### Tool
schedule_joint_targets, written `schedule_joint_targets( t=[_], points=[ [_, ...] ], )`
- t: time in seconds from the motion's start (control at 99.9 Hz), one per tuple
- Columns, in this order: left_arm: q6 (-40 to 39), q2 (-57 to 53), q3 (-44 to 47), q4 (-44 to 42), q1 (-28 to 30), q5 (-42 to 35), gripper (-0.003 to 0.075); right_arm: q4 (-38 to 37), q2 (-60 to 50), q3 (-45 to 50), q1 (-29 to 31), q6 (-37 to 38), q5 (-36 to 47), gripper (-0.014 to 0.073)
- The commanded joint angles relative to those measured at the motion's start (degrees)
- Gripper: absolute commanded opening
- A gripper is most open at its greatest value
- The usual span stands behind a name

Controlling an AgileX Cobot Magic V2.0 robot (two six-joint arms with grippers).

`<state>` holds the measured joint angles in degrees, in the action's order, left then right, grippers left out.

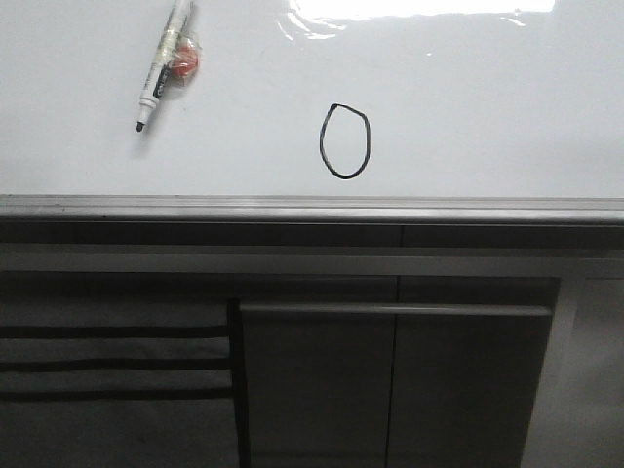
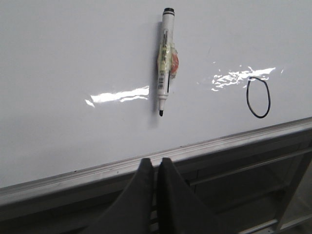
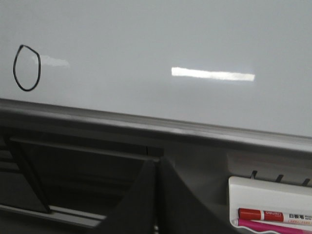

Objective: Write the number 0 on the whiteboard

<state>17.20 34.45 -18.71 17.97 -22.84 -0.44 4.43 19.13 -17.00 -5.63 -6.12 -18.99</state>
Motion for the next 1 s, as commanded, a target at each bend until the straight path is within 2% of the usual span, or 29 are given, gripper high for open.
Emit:
schedule_joint_targets(
  t=[0.0,0.2,0.4,0.52,0.741,0.791,0.901,0.991],
  points=[
    [-0.44,-4.41,0.22,1.01,2.27,-5.47,-0.002,0.28,0.12,-0.2,0.27,0.04,4.63,-0.0073],
    [-0.06,-21.55,7.84,0.0,9.16,-5.37,-0.002,0.28,0.12,1.77,0.27,0.04,4.21,-0.0073],
    [-0.06,-32.2,16.1,-0.25,11.49,-6.73,-0.002,0.28,0.12,2.06,0.27,0.04,3.68,-0.0073],
    [-0.06,-36.23,19.44,-0.25,12.93,-6.73,-0.002,0.28,0.12,2.06,0.27,0.04,3.68,-0.0073],
    [-0.46,-35.43,19.82,-0.56,13.3,-6.41,-0.002,0.28,0.12,2.06,0.27,0.04,3.68,-0.0073],
    [-3.05,-35.43,19.82,-4.32,13.3,-6.79,-0.002,0.28,0.12,2.06,0.27,0.04,3.68,-0.0073],
    [-15.06,-35.43,19.82,-16.74,13.3,-7.4,-0.002,0.28,0.12,2.06,0.27,0.04,3.68,-0.0073],
    [-16.35,-35.43,19.82,-17.97,13.3,-6.83,-0.002,0.28,0.12,2.06,0.27,0.04,3.68,-0.0073]
  ],
)
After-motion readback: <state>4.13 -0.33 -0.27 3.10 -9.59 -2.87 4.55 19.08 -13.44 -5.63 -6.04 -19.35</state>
